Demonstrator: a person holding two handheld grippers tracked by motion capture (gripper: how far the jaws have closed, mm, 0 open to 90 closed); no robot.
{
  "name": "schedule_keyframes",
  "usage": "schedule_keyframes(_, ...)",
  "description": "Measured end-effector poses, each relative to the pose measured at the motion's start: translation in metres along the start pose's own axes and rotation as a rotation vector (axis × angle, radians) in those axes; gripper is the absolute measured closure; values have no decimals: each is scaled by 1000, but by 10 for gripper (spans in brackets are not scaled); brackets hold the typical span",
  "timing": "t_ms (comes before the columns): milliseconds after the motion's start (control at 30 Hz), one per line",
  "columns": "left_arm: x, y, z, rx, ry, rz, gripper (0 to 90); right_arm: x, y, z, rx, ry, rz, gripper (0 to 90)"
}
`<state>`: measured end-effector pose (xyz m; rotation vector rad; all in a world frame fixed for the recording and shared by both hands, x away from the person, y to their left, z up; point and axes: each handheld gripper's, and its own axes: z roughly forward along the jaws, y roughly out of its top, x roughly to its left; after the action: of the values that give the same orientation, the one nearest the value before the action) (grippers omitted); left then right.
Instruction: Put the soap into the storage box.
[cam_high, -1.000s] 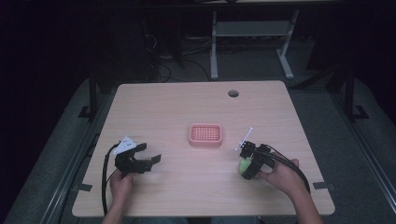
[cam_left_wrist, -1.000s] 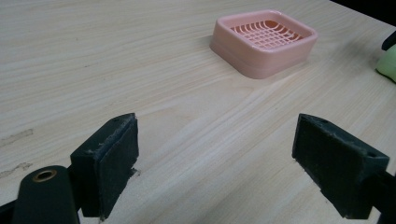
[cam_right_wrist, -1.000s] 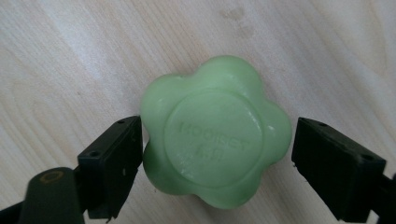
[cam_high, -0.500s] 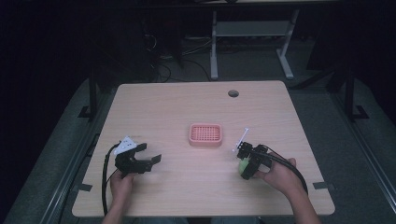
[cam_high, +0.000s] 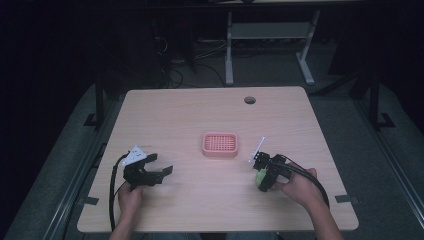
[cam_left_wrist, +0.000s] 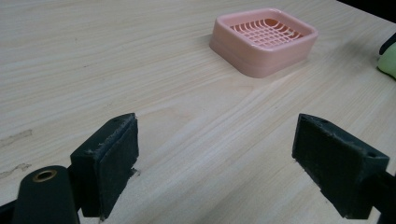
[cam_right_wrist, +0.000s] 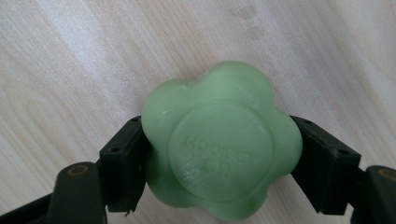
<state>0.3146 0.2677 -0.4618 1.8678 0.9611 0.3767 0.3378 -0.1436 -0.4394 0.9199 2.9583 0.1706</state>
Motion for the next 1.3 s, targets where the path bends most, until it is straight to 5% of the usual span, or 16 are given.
schedule_keyframes(400,0,0,0,1,1,3,144,-3,1,-10,-33,20,10,264)
schedule_keyframes(1300,1,0,0,0,-2,-6,144,-29,52,-33,-71,42,-9,264)
